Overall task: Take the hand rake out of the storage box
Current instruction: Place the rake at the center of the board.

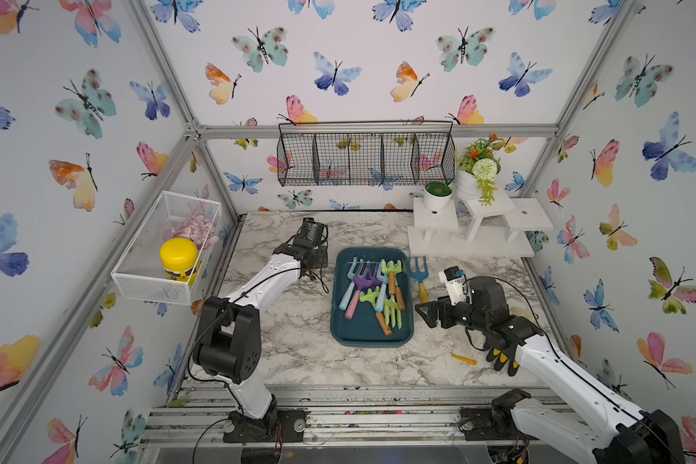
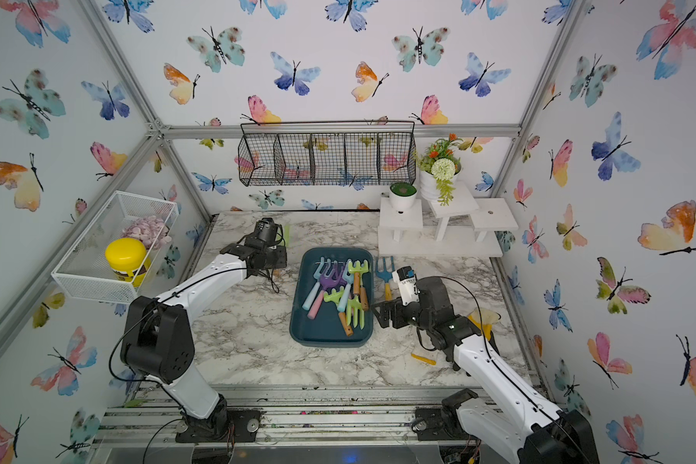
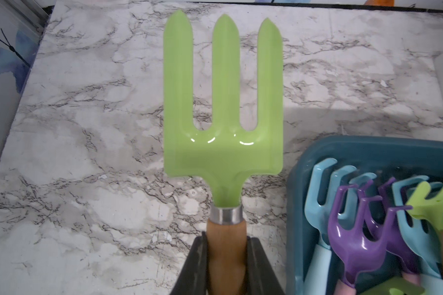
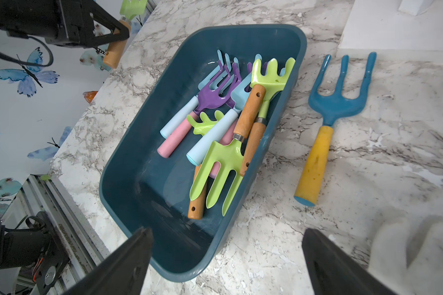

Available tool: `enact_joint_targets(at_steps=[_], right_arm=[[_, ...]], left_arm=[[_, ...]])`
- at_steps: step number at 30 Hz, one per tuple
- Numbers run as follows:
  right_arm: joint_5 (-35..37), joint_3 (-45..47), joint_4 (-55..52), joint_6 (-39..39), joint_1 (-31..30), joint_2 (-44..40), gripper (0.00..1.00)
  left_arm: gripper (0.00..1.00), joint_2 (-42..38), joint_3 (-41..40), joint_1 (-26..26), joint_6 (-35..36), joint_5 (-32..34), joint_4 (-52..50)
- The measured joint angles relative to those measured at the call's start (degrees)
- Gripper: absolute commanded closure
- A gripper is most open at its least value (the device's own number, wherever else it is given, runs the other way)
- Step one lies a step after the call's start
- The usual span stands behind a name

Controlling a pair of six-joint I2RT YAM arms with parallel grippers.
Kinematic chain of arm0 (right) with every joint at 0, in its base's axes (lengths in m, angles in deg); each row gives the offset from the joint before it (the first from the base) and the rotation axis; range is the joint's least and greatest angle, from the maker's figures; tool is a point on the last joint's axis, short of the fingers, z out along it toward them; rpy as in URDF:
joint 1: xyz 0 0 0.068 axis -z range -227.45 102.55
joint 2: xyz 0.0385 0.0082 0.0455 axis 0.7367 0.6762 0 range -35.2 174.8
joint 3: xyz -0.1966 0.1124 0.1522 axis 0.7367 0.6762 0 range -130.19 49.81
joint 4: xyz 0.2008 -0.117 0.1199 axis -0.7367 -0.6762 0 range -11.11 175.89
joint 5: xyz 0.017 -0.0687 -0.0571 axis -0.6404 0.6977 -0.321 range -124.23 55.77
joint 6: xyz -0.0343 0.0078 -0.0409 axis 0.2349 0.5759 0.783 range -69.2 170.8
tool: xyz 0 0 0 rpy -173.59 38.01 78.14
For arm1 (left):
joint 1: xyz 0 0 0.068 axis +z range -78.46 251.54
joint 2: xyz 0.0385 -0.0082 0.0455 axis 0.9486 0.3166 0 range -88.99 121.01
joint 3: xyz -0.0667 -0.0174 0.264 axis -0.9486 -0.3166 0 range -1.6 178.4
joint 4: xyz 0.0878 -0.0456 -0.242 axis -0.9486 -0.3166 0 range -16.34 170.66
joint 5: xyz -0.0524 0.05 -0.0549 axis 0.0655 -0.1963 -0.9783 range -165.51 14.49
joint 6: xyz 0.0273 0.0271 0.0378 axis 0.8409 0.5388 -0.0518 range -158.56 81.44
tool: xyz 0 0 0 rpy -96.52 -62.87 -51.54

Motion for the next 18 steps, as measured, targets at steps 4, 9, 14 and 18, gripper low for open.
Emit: enact_joint_targets(at_steps=[4,9,14,18], right_arm=[[0.0,0.9,0.7,0.1,0.0,0.0,0.02],[-0.7,1.2,1.1,0.2,0.0,-0.1,0.02],[-0.9,1.9,1.5,0.2,0.0,-1.5,0.02],[-1.0,2.0,1.7,0.2,0.0,-2.1,0.02]], left_arm=[[0.91,5.5,4.4,1.0,1.7,-1.0,0.7],[0.9,12.5,9.0,1.1,2.9,-2.4,2.1],[0.89,19.4,13.6,1.1,3.1,-4.1,2.3],[0.88,22.6,16.9,1.1,3.5,-5.1,2.1]])
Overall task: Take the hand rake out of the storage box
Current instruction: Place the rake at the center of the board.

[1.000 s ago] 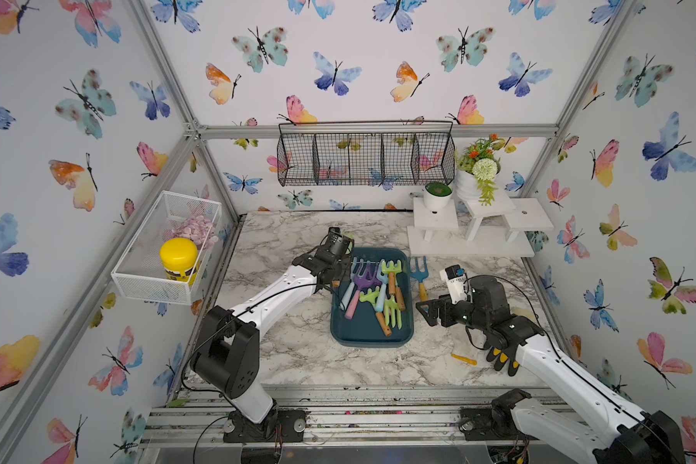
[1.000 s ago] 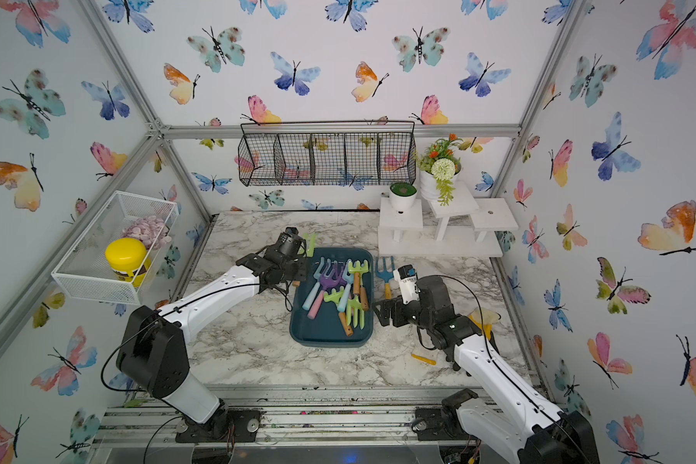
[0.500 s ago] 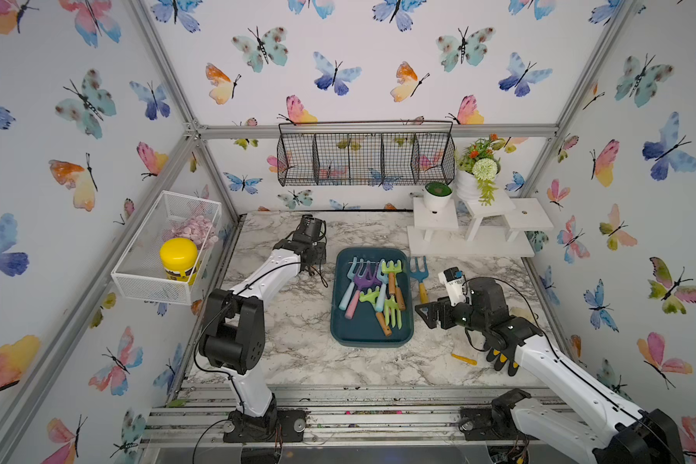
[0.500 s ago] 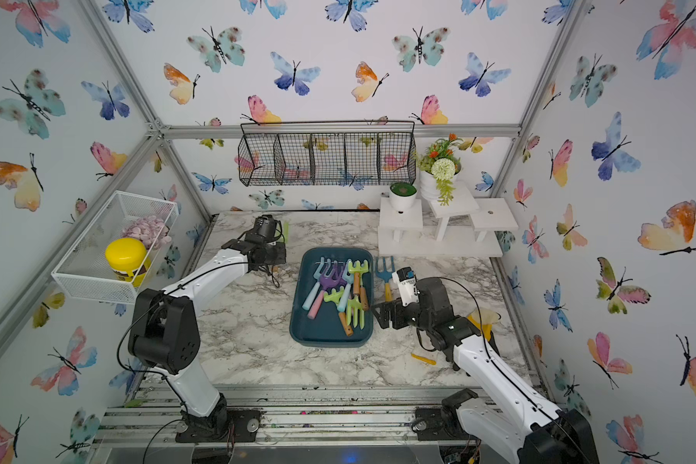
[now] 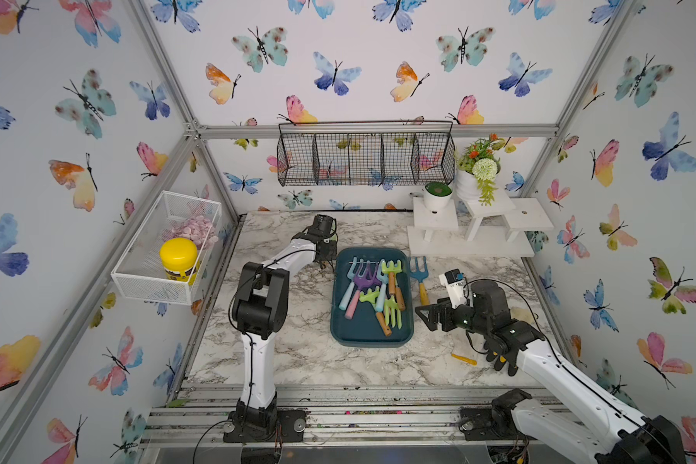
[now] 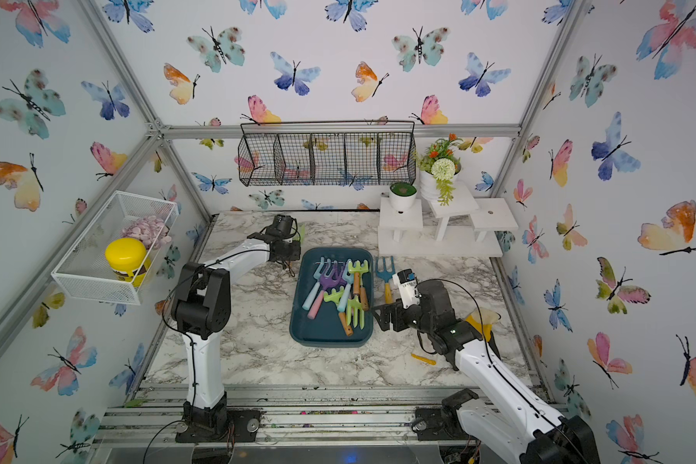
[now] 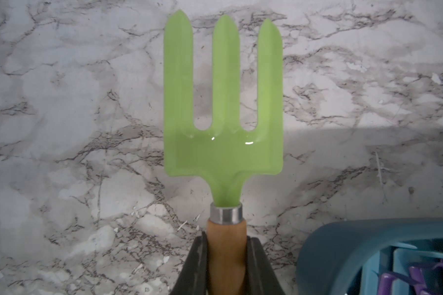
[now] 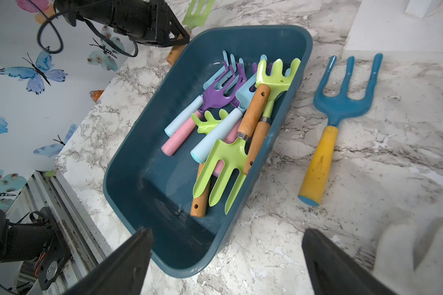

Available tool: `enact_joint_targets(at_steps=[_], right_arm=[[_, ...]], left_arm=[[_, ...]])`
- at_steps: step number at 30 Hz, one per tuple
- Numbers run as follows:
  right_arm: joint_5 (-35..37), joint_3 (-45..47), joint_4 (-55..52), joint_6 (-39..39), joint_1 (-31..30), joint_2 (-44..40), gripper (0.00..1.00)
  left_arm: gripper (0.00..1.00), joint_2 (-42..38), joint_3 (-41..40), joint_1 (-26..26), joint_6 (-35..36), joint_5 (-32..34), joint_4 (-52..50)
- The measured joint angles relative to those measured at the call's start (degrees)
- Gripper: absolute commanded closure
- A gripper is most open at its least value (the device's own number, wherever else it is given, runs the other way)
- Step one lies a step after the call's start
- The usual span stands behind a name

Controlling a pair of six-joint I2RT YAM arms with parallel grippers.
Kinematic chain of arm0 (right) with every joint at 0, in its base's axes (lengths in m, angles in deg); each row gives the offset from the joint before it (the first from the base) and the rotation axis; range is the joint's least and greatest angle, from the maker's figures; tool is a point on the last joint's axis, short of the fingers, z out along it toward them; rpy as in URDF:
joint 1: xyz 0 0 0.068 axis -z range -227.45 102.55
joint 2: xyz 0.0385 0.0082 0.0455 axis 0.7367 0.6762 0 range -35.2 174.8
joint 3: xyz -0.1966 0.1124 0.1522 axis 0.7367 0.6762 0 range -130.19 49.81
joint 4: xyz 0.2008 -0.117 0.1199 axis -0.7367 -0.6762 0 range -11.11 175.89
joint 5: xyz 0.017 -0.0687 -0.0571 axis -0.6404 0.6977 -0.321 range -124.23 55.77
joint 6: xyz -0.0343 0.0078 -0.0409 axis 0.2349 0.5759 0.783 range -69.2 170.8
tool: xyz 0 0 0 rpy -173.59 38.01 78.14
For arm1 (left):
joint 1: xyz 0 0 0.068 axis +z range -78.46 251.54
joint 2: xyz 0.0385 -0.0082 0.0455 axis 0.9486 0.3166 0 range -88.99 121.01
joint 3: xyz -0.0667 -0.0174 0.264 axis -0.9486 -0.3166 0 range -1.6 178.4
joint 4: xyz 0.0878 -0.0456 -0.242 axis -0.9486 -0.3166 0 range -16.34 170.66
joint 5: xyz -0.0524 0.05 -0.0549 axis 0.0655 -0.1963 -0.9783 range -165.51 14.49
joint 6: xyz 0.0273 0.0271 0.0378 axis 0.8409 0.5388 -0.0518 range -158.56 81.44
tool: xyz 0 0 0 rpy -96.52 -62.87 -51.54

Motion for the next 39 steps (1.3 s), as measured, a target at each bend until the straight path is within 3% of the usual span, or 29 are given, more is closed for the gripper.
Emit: enact_joint_targets(at_steps=[5,17,31,39], right_arm=[[-0.1,0.0,0.3,0.0,0.0,-0.1,0.02],[0.0,0.4,0.5,0.0,0.0,-1.1,0.02],[0.0,0.4,0.5,0.0,0.0,-1.1,0.02],[0.0,0.4,0.5,0.0,0.0,-1.1,0.02]], left_arm=[[0.88,3.0,4.2,0.3,0.7,-0.4,0.1],[0.83,8.0,5.0,1.4,0.7,-2.2,0.4],[0.77,8.4,5.2,1.4,0.5,-4.6,1.7],[0.66,9.2,6.4,1.4,-0.1,-5.6,2.1]])
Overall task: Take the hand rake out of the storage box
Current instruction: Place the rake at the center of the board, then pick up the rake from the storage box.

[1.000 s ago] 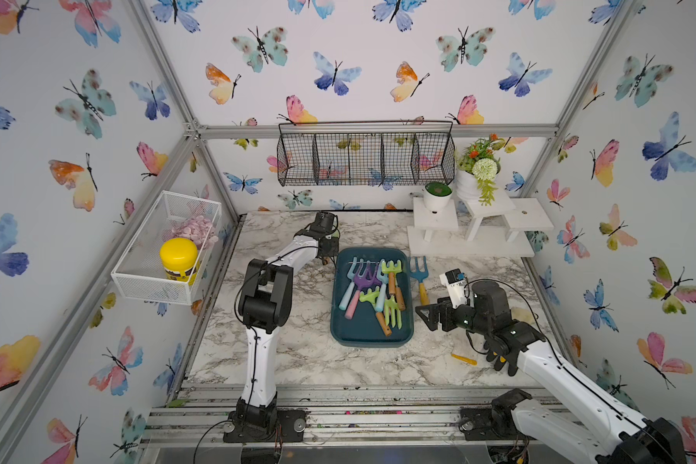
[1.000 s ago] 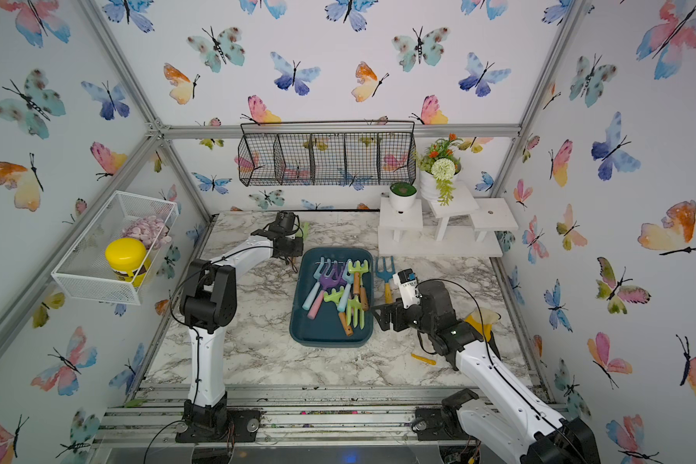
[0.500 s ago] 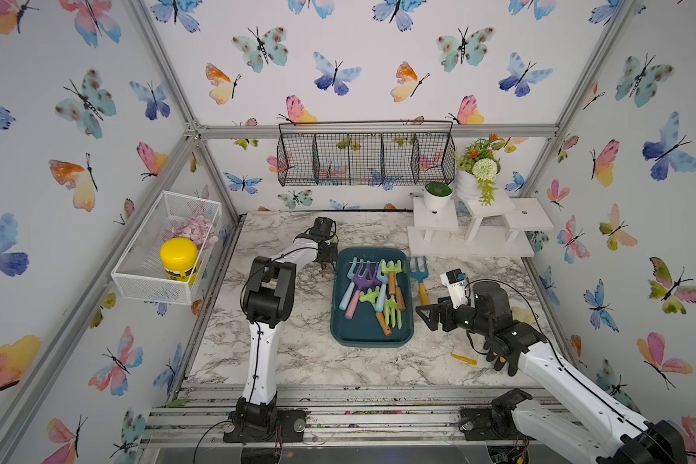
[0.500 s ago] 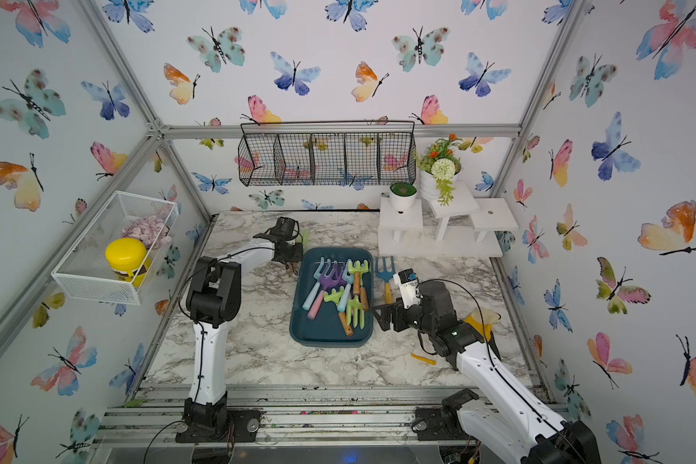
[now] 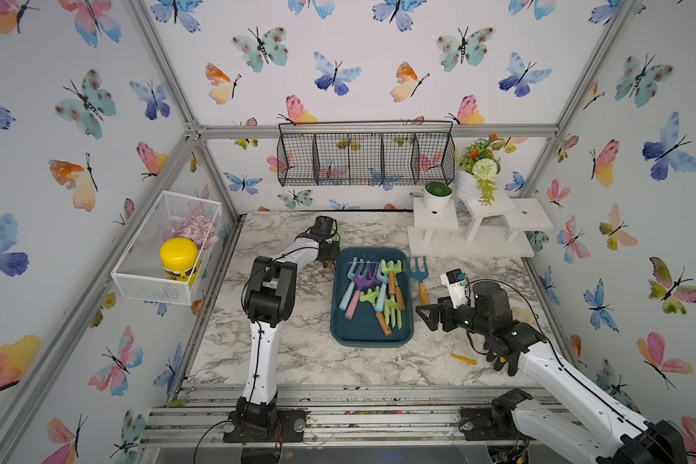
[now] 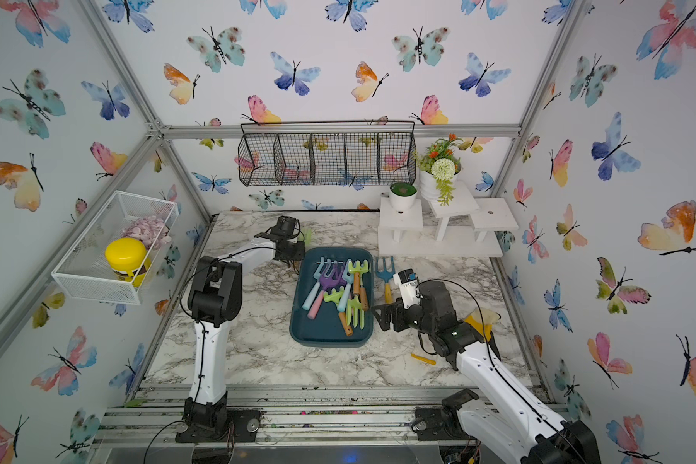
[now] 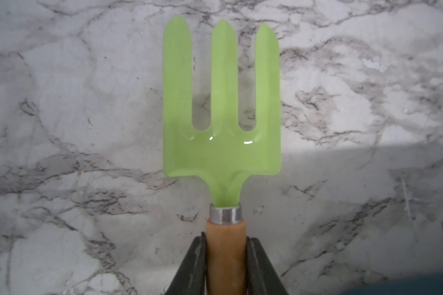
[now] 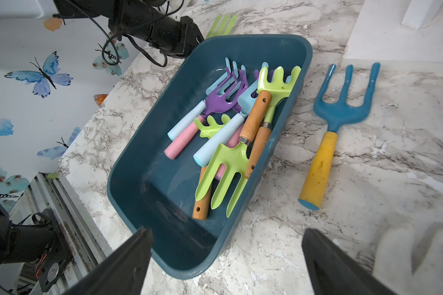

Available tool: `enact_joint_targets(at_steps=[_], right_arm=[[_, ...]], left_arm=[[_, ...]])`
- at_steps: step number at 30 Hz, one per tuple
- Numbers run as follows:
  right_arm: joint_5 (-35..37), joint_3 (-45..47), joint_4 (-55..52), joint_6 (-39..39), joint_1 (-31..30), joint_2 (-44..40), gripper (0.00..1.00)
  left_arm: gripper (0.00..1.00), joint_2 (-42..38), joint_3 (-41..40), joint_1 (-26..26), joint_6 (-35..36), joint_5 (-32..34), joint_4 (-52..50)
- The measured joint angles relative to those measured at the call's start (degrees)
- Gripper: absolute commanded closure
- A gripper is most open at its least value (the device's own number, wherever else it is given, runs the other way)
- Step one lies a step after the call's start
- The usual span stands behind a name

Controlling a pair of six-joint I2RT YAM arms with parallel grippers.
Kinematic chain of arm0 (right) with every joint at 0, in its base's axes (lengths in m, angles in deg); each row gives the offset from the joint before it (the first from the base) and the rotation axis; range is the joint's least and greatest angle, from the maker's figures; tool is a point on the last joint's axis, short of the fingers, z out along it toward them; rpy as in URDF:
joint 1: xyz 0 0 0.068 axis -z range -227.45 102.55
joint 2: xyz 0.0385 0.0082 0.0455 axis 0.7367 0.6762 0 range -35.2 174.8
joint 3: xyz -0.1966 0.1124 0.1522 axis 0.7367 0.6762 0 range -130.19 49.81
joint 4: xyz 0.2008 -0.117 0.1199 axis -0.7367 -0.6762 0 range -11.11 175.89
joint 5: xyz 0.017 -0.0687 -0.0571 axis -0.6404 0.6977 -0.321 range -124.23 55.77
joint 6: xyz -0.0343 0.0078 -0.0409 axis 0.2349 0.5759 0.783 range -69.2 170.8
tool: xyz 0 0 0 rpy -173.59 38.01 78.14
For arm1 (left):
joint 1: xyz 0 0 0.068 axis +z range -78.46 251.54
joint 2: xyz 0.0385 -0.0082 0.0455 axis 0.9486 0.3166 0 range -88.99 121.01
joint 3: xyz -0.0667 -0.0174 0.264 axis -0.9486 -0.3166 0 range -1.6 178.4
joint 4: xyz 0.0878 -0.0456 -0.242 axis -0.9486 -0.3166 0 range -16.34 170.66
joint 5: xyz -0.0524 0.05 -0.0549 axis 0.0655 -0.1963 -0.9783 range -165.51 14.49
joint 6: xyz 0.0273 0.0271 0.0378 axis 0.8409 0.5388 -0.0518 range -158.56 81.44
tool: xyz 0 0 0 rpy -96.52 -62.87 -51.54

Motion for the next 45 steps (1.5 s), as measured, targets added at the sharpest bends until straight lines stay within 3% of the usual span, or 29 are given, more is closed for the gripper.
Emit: enact_joint_targets(at_steps=[12,15,17,19,21,25,29,36,45], right_arm=[[0.0,0.0,0.0,0.0,0.0,0.0,0.02],[0.0,0.0,0.0,0.0,0.0,0.0,0.02],[0.0,0.0,0.0,0.0,0.0,0.0,0.02],[0.0,0.0,0.0,0.0,0.0,-0.2,0.02],[0.0,0.0,0.1,-0.1,0.0,-0.5,0.02],[0.0,0.6,0.1,-0.3,0.0,-1.5,0.02],[0.0,0.7,0.1,-0.4,0.0,-2.4,0.02],[0.0,0.7,0.1,-0.4,0.0,-3.5,0.02],[0.0,0.7,0.1,-0.5,0.0,-4.9,0.02]], left_arm=[[0.59,-0.9,0.0,0.0,-0.1,0.1,-0.2],[0.53,-3.7,-0.8,0.0,0.1,0.3,-0.9],[0.2,-8.3,-3.6,0.0,0.2,0.4,-1.0],[0.08,-14.3,-7.8,0.0,0.4,0.1,-0.7],[0.05,-22.1,-13.2,0.0,-0.1,-1.0,-0.2],[0.04,-36.1,-23.8,-0.3,-1.0,-4.6,1.2],[0.03,-45.0,-32.3,-2.9,-1.9,-7.5,1.7],[0.08,-48.3,-37.6,-11.2,-2.6,-8.4,1.0],[0.17,-48.3,-43.0,-12.8,-4.8,-8.0,0.2]])
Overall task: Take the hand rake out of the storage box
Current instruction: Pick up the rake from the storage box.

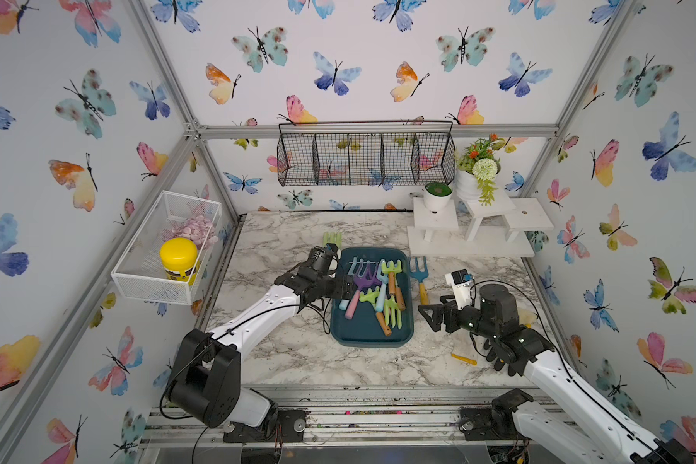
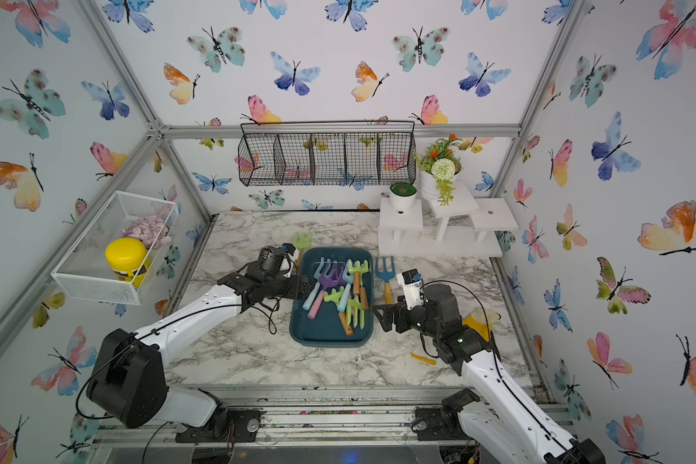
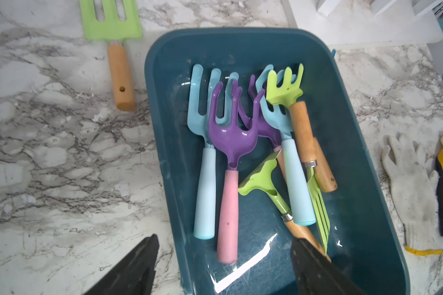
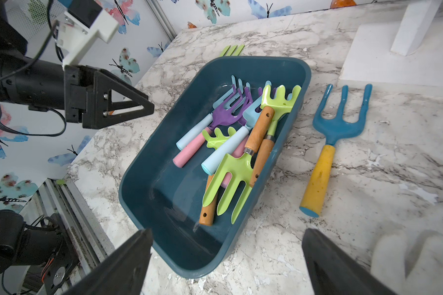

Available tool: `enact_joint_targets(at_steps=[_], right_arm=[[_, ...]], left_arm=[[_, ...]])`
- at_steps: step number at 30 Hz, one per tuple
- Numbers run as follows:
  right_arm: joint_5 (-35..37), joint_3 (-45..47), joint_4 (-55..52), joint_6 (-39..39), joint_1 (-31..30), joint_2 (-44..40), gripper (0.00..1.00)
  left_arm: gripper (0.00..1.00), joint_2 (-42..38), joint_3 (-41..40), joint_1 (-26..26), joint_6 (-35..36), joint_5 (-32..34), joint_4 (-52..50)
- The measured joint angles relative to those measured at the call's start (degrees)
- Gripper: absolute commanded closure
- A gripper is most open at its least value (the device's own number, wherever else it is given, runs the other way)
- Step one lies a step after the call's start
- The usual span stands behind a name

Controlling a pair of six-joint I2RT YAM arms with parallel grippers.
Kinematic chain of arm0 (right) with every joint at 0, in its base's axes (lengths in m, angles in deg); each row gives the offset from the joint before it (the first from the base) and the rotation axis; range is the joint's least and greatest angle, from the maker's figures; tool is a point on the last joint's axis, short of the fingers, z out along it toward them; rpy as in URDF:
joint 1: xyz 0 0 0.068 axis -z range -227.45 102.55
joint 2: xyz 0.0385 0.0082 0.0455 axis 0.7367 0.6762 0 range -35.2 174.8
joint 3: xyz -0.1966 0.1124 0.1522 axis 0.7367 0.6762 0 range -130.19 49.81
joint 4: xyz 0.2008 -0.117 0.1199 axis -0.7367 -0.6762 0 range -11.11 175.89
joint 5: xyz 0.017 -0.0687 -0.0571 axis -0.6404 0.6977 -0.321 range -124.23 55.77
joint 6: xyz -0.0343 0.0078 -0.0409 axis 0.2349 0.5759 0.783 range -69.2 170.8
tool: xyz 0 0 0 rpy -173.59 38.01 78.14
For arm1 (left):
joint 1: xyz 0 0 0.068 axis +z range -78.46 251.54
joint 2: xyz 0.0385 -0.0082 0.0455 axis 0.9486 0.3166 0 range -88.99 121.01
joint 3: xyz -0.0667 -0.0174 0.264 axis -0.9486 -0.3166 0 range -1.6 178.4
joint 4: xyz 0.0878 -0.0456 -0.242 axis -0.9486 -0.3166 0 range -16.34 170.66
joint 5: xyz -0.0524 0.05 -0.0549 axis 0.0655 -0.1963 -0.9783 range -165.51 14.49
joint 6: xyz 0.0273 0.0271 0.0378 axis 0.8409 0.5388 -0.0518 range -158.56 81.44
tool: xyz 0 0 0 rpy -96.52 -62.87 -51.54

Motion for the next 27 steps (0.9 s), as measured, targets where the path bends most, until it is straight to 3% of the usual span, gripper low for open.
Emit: enact_joint_targets(at_steps=[8,18,21,27], right_arm=[[0.0,0.0,0.0,0.0,0.0,0.5,0.02],[0.0,0.0,0.0,0.0,0.0,0.5,0.02],[0.0,0.0,0.0,0.0,0.0,0.6,0.03],[0.0,0.0,0.0,0.0,0.0,1.2,0.04]], left_arm=[[0.22,2.4,-2.3,-2.6,-1.0,0.9,1.8],[0.32,7.2,1.9,-6.3,-1.1,3.6,1.7],[0.46,8.9,2.2,-6.6,-1.4,4.1,2.0],[0.47,14.4,2.6,-8.0,-1.4,7.1,1.5]])
